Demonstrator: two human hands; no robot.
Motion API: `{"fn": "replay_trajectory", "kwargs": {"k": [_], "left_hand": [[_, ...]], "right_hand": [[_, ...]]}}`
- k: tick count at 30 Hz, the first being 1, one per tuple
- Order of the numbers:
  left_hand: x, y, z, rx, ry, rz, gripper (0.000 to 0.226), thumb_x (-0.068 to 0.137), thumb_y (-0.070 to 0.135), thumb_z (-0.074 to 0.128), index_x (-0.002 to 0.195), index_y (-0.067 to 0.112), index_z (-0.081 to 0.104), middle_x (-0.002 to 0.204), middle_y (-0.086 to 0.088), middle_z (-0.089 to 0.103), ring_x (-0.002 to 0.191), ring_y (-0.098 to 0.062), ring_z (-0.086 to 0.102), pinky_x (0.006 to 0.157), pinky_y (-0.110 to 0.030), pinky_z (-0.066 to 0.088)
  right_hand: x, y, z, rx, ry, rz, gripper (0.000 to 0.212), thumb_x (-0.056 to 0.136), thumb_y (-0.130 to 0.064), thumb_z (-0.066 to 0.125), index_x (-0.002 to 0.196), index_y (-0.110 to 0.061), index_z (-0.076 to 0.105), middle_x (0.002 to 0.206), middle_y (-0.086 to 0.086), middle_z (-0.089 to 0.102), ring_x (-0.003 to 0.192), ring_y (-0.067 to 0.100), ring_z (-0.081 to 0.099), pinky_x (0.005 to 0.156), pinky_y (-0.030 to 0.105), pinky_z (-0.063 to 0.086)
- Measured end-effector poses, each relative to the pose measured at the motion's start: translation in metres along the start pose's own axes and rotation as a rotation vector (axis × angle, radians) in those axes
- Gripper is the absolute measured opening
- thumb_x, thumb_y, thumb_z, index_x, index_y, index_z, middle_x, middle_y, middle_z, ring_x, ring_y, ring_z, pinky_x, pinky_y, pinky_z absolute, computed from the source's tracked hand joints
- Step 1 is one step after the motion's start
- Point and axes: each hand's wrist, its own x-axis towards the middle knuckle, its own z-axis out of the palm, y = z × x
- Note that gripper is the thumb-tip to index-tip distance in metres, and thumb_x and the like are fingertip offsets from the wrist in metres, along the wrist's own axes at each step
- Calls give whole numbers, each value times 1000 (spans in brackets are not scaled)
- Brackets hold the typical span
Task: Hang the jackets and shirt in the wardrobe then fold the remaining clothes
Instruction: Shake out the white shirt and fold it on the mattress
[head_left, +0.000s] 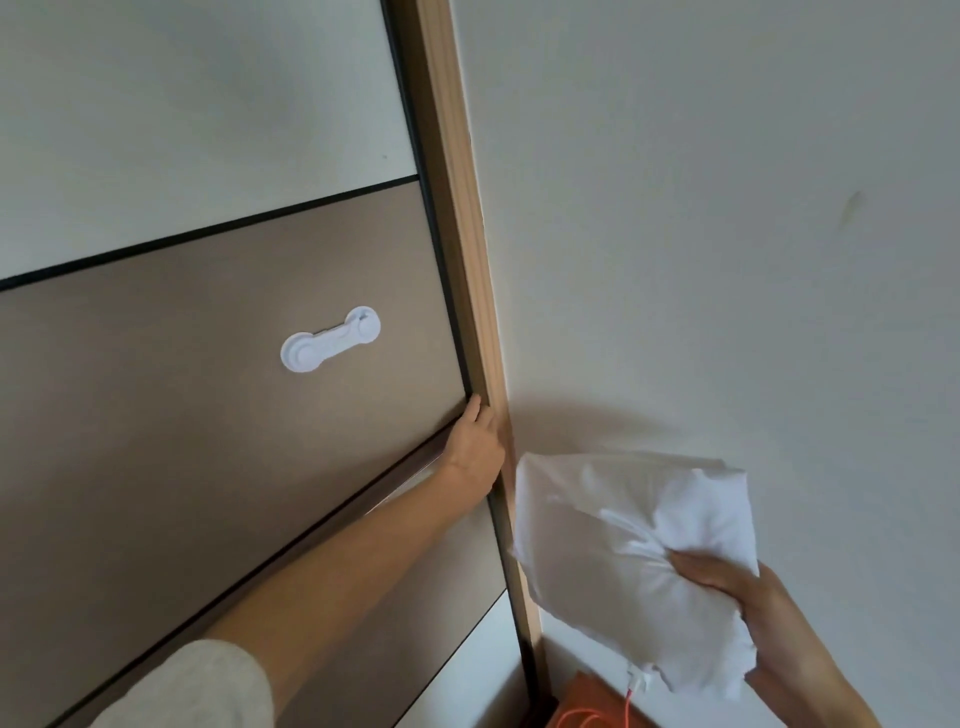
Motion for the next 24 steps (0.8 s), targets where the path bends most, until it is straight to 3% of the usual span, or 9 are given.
{"fn": "replay_trajectory", "kwargs": {"k": [4, 8, 11, 14, 17, 19, 22, 24], "left_hand": [[-4, -8, -8, -80, -15, -42, 34, 100, 29, 46, 125, 16, 65, 130, -10, 60, 125, -31, 45, 117, -50, 22], [-11, -28, -3, 53, -88, -89, 36, 102, 33, 46, 126, 14, 65, 145, -16, 51, 141, -37, 34, 121, -56, 10], [-21, -29, 1, 86, -242, -98, 43, 104, 35, 43, 139, 12, 54, 146, -12, 51, 141, -35, 37, 120, -60, 13], [-38, -22, 9, 154, -370, -65, 60, 104, 37, 40, 155, 9, 26, 159, -18, 28, 147, -39, 24, 117, -57, 20], [-56, -19, 15, 181, -401, -121, 65, 105, 35, 33, 157, 6, 7, 164, -17, 11, 150, -37, 12, 119, -49, 18], [-70, -19, 15, 141, -425, -130, 67, 105, 36, 33, 158, 7, 4, 164, -17, 9, 150, -38, 9, 119, -51, 15], [-93, -24, 22, 129, -415, -28, 76, 101, 44, 43, 158, 9, 7, 164, -17, 12, 150, -39, 8, 121, -56, 12], [-104, -27, 28, 155, -404, 8, 74, 100, 43, 44, 158, 10, 11, 164, -15, 13, 150, -38, 9, 121, -57, 11]], "right_hand": [[5, -6, 2, -57, -22, 0, 35, 71, -6, 69, 100, 12, 68, 94, 34, 70, 84, 47, 71, 77, 46, 53], [9, -11, 5, -42, -58, -17, 25, 75, -1, 64, 97, 11, 69, 86, 28, 73, 69, 36, 73, 49, 28, 56], [11, -11, 17, -6, -101, -4, 27, 77, 0, 62, 99, 14, 68, 89, 30, 72, 69, 36, 72, 49, 29, 55], [11, -10, 30, -4, -141, 13, 27, 77, 0, 62, 99, 14, 67, 90, 31, 71, 69, 37, 72, 49, 31, 56], [9, -7, 40, -40, -150, 35, 30, 76, -6, 66, 100, 12, 69, 91, 31, 71, 72, 40, 71, 55, 38, 58], [7, -6, 48, -68, -167, 43, 33, 72, -10, 68, 98, 11, 70, 87, 29, 72, 70, 40, 71, 56, 37, 58], [-5, -6, 67, -86, -192, 68, 28, 72, -12, 67, 90, 10, 68, 65, 20, 68, 55, 35, 68, 47, 29, 53], [-13, -5, 79, -99, -213, 97, 39, 63, -15, 71, 92, 11, 67, 63, 20, 66, 55, 36, 67, 50, 31, 54]]}}
